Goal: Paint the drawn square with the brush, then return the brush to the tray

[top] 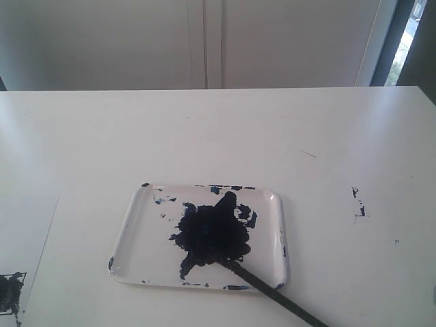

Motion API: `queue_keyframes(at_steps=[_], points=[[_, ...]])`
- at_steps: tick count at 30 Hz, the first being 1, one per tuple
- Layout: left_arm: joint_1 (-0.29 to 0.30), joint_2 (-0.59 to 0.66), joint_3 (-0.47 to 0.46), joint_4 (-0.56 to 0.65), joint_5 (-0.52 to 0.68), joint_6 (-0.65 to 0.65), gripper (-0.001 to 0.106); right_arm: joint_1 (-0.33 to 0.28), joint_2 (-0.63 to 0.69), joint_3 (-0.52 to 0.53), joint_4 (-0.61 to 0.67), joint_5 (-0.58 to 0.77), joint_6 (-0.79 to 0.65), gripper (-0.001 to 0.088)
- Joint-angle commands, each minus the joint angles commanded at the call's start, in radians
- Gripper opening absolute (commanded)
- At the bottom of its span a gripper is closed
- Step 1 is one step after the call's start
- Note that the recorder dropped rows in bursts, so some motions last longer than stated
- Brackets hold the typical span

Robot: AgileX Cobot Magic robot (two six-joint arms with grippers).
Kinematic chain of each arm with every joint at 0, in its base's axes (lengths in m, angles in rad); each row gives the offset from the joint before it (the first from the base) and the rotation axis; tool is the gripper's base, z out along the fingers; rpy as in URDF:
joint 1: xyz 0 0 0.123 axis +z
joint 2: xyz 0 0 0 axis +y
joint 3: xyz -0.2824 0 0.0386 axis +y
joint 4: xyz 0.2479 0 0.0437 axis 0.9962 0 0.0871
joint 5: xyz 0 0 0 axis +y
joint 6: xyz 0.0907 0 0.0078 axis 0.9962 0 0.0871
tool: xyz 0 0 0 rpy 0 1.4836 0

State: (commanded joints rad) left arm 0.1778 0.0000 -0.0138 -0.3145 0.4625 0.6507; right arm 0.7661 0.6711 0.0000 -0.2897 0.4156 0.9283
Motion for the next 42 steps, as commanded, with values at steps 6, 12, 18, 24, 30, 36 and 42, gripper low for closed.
queue_keyframes(at_steps=[6, 12, 18, 24, 30, 36, 42], points=[[0.0, 0.0, 0.014, -0.157, -0.279, 0.0, 0.0, 0.0, -0.007, 0.0, 0.0, -0.631, -0.009, 0.0], [0.0, 0.0, 0.014, -0.183, -0.345, -0.002, 0.0, 0.0, -0.176, 0.0, 0.773, -1.079, -0.469, 0.0], [0.0, 0.0, 0.014, -0.183, -0.343, -0.002, 0.0, 0.0, -0.432, 0.0, 1.052, -1.354, -0.702, 0.0], [0.0, 0.0, 0.014, -0.183, -0.343, -0.002, 0.0, 0.0, -0.511, 0.0, 0.752, -1.281, -0.895, 0.0], [0.0, 0.0, 0.014, -0.183, -0.343, -0.002, 0.0, 0.0, -0.511, 0.0, 0.037, -0.416, -0.899, 0.0], [0.0, 0.0, 0.014, -0.183, -0.34, -0.002, 0.0, 0.0, -0.511, 0.0, 0.065, -0.239, -0.865, 0.0], [0.0, 0.0, 0.014, -0.183, -0.34, -0.002, 0.0, 0.0, -0.511, 0.0, 0.094, -0.216, -0.86, 0.0]])
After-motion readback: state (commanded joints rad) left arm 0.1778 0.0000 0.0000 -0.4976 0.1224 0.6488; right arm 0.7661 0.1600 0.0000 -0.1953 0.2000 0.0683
